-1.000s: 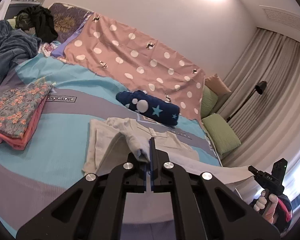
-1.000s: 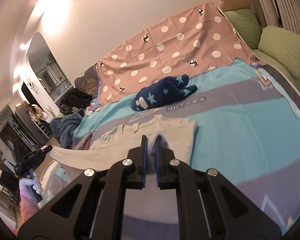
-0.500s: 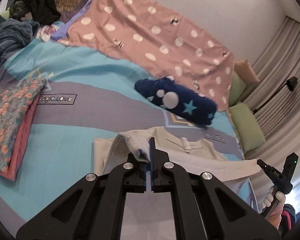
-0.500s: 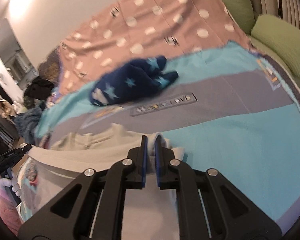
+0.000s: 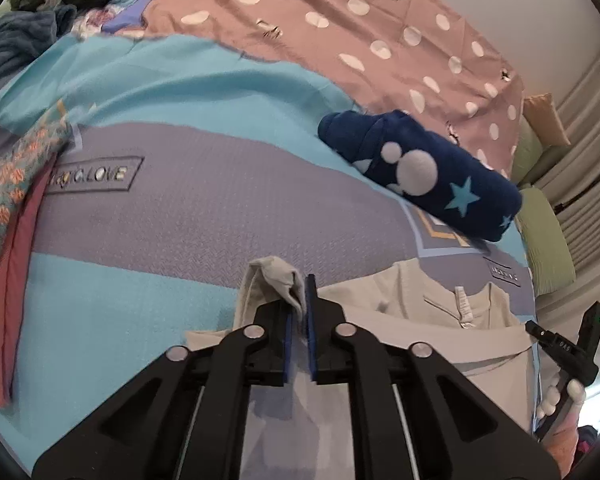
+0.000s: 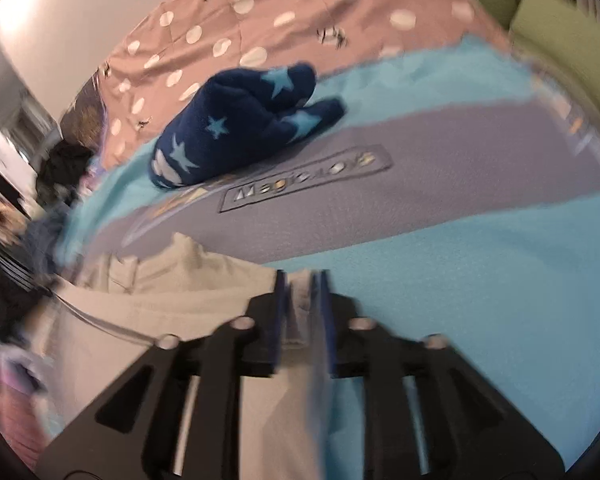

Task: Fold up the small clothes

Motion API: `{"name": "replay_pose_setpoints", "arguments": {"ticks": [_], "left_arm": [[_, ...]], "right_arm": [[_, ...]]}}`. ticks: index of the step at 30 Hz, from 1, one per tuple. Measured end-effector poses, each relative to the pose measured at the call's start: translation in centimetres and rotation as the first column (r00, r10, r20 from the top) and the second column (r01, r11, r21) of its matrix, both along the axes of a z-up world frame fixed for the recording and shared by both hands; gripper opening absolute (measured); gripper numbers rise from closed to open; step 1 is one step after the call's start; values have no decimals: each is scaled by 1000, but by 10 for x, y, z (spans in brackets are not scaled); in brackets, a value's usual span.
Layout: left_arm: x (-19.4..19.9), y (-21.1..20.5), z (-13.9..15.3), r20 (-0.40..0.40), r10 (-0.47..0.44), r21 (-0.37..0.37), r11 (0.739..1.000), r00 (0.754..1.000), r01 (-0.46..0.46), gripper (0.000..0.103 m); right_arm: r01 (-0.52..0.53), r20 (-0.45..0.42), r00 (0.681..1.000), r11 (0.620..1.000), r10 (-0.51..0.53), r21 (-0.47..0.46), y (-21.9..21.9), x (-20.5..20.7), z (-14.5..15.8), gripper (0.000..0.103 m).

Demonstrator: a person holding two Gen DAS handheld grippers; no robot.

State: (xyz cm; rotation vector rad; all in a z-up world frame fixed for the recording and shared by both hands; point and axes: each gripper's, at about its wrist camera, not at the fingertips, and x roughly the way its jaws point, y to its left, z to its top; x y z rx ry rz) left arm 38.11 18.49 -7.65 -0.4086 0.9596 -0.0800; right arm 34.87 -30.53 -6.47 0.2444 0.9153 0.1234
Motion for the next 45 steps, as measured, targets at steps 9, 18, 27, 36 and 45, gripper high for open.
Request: {"name": "replay_pose_setpoints", "arguments": {"ticks": [9, 18, 27, 36, 45], "left_arm": [[-49, 14, 47, 111, -66, 147, 988, 992, 49, 43], [-46, -10, -11, -84, -117, 342, 929, 990, 139, 44], [26, 12, 9, -12, 28, 318, 948, 1000, -22, 45], [-35, 25, 1, 4, -10, 148, 989, 1000, 9, 45], [-160, 21, 15, 58, -64, 143, 988, 996, 56, 52]], "right_arm": [[-280, 17, 952, 888, 307, -365, 45, -55, 7, 47], [-184, -37, 982, 891, 185, -415, 58, 29, -13, 51], [-10, -20, 1000, 983, 7, -182, -3, 43, -11, 51], [-34, 32, 999, 996, 37, -83, -20, -55, 5, 51], [-81, 17, 997, 997, 81, -18, -17, -174, 1, 53]]}}
